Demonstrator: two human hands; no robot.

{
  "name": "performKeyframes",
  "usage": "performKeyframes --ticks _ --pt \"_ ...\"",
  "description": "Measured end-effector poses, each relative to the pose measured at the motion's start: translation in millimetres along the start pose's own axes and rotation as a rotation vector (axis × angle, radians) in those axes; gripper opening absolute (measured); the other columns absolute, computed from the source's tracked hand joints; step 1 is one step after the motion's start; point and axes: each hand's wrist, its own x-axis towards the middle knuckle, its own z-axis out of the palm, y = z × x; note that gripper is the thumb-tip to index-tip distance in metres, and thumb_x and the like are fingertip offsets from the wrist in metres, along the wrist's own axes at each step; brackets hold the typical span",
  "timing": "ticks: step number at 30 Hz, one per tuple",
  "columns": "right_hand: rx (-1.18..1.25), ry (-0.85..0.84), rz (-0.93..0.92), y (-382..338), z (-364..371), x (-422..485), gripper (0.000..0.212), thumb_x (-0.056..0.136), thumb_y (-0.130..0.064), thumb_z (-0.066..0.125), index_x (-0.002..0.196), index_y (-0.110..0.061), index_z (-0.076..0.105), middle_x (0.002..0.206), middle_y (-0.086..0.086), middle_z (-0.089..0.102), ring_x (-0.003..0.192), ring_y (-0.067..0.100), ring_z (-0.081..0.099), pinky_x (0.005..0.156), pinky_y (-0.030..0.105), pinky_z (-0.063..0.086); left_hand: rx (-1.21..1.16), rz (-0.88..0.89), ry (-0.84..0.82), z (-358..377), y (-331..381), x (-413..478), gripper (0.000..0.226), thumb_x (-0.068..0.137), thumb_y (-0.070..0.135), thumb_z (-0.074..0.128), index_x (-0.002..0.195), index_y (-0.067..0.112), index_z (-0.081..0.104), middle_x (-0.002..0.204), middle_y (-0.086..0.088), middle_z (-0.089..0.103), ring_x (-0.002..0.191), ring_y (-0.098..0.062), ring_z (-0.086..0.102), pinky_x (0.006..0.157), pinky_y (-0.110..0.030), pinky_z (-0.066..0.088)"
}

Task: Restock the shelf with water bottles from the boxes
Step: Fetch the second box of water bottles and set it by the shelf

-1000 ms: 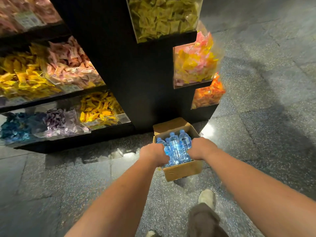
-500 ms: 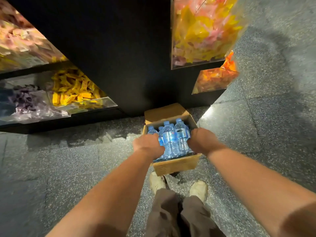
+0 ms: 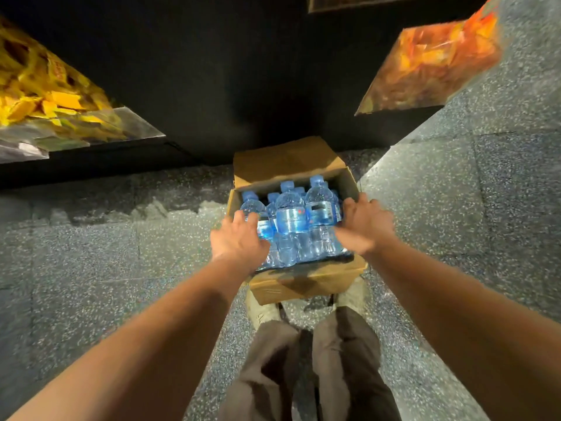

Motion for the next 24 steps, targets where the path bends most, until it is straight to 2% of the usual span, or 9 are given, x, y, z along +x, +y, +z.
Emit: performKeyframes --ticks 4,7,9,11,14,16,18,20,24 --pt "0.100 0.116 0.053 17 34 30 0.037 0.095 -0.021 0.039 0.130 -0.008 0.036 0.123 0.014 0.043 0.109 0.031 0.049 0.076 0.038 0.046 -0.163 -0.178 0.017 26 7 25 0.066 0.094 0.039 0.048 0.146 0.010 0.018 0.141 -0.011 0.036 0.121 -0.035 0.049 0.085 -0.046 0.047" --pt "0.110 0.130 0.085 25 48 45 0.043 0.097 -0.020 0.038 0.135 -0.001 0.030 0.124 0.016 0.043 0.105 0.032 0.054 0.068 0.036 0.043 -0.236 -0.305 0.008 39 11 39 0.079 0.095 0.035 0.047 0.150 0.004 0.000 0.148 -0.016 0.031 0.122 -0.037 0.050 0.087 -0.045 0.047" --pt "0.112 0.108 0.105 26 56 53 0.049 0.098 -0.019 0.036 0.140 0.002 0.023 0.132 0.019 0.041 0.107 0.032 0.056 0.070 0.037 0.048 -0.276 -0.358 0.026 46 14 47 0.079 0.096 0.032 0.047 0.150 0.001 -0.002 0.148 -0.017 0.029 0.118 -0.036 0.053 0.083 -0.043 0.047" --pt "0.138 0.095 0.101 26 66 60 0.050 0.099 -0.016 0.031 0.144 0.002 0.018 0.139 0.021 0.037 0.107 0.033 0.057 0.077 0.039 0.054 -0.345 -0.405 0.087 51 12 56 0.074 0.096 0.030 0.047 0.149 -0.001 0.005 0.145 -0.019 0.032 0.116 -0.037 0.053 0.083 -0.044 0.046" --pt "0.263 0.198 0.139 27 80 69 0.038 0.099 -0.015 0.032 0.135 -0.002 0.031 0.123 0.018 0.049 0.095 0.033 0.061 0.068 0.038 0.050 -0.385 -0.514 0.193 52 -7 69 0.059 0.094 0.031 0.049 0.140 0.001 0.026 0.137 -0.019 0.040 0.122 -0.039 0.046 0.091 -0.049 0.042" --pt "0.298 0.255 0.177 28 83 76 0.028 0.099 -0.014 0.035 0.125 -0.006 0.039 0.114 0.017 0.053 0.094 0.036 0.060 0.067 0.036 0.040 -0.311 -0.566 0.150 59 -24 76 0.054 0.095 0.035 0.048 0.135 0.002 0.033 0.134 -0.019 0.042 0.122 -0.039 0.046 0.093 -0.048 0.042" --pt "0.316 0.252 0.193 32 81 83 0.018 0.099 -0.014 0.037 0.114 -0.009 0.044 0.110 0.017 0.056 0.096 0.038 0.060 0.069 0.036 0.036 -0.294 -0.601 0.031 70 -36 82 0.055 0.096 0.042 0.046 0.132 0.000 0.043 0.134 -0.020 0.047 0.121 -0.040 0.050 0.095 -0.045 0.042" --pt "0.300 0.249 0.199 36 79 90 0.017 0.097 -0.015 0.040 0.111 -0.010 0.050 0.108 0.017 0.060 0.098 0.038 0.061 0.071 0.037 0.040 -0.375 -0.598 -0.033 83 -40 89 0.053 0.096 0.044 0.046 0.124 0.000 0.054 0.128 -0.022 0.055 0.116 -0.040 0.054 0.094 -0.042 0.044" --pt "0.273 0.227 0.252 40 79 97 0.028 0.094 -0.028 0.051 0.110 -0.008 0.062 0.107 0.019 0.065 0.101 0.039 0.062 0.080 0.041 0.049 -0.453 -0.622 0.017 93 -47 102 0.057 0.092 0.047 0.053 0.115 -0.004 0.060 0.121 -0.024 0.060 0.113 -0.040 0.057 0.090 -0.041 0.046"
